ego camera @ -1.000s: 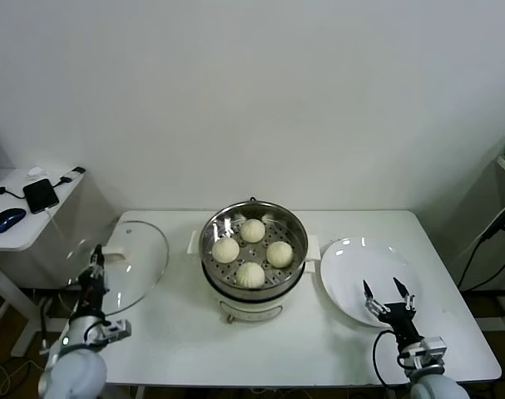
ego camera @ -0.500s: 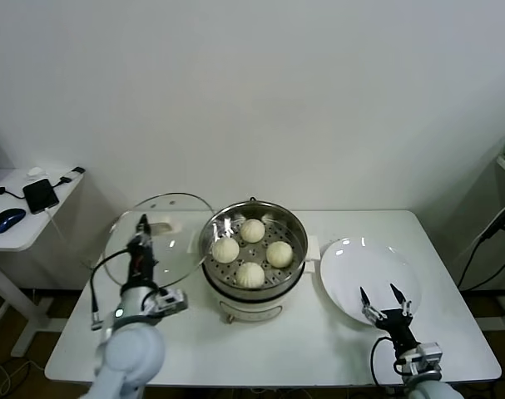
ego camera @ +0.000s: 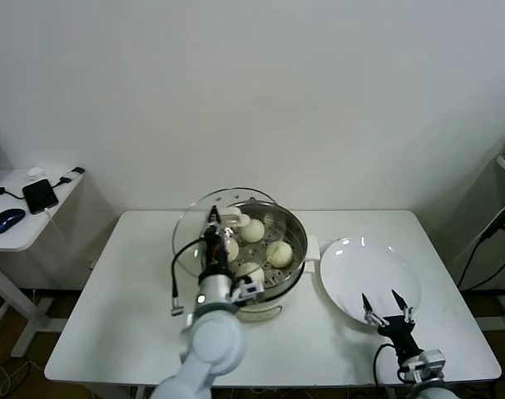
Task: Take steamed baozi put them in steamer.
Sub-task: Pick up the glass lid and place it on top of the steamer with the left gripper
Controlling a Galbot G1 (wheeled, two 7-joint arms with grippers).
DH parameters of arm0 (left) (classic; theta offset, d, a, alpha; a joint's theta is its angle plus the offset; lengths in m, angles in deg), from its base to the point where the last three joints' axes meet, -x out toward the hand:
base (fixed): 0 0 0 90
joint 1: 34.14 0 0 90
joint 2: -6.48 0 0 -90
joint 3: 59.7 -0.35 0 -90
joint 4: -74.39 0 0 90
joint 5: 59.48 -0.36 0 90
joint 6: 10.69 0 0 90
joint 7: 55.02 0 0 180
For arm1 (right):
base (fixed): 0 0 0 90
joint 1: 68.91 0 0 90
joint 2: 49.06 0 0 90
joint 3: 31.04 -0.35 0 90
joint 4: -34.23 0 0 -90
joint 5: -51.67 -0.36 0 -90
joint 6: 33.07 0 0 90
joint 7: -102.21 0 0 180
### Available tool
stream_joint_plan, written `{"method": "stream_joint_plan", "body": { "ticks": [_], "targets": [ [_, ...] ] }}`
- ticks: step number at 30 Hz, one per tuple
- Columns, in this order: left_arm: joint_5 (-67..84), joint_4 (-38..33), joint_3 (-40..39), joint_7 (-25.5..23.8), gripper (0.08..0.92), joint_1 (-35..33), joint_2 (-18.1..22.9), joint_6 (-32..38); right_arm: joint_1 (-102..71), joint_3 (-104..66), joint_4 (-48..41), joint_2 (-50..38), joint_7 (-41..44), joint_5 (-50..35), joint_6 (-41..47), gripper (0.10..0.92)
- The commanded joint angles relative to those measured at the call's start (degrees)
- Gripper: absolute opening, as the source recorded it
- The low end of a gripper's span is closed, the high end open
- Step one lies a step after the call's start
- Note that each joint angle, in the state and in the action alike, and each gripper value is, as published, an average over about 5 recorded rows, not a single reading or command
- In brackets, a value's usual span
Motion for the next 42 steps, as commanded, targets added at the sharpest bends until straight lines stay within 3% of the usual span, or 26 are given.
{"method": "stream_joint_plan", "body": {
  "ticks": [1, 12, 42],
  "targets": [
    [-5.7, 4.5, -6.9, -2.9, 0.134, 3.0, 6.2, -2.6, -0.6, -0.3, -0.8, -0.6, 0.0, -2.0, -1.5, 0.823],
    [-7.1, 11.5, -7.1, -1.1, 0.134, 3.5, 9.3, -2.5, -1.4, -1.2, -0.9, -0.3, -0.3, -2.5, -3.2, 0.823],
    [-7.8, 14.3, -2.0, 3.2, 0.161, 1.4, 7.2, -1.0, -0.9, -1.0, -1.1, 1.8, 0.2, 0.8, -6.2, 0.823]
  ]
}}
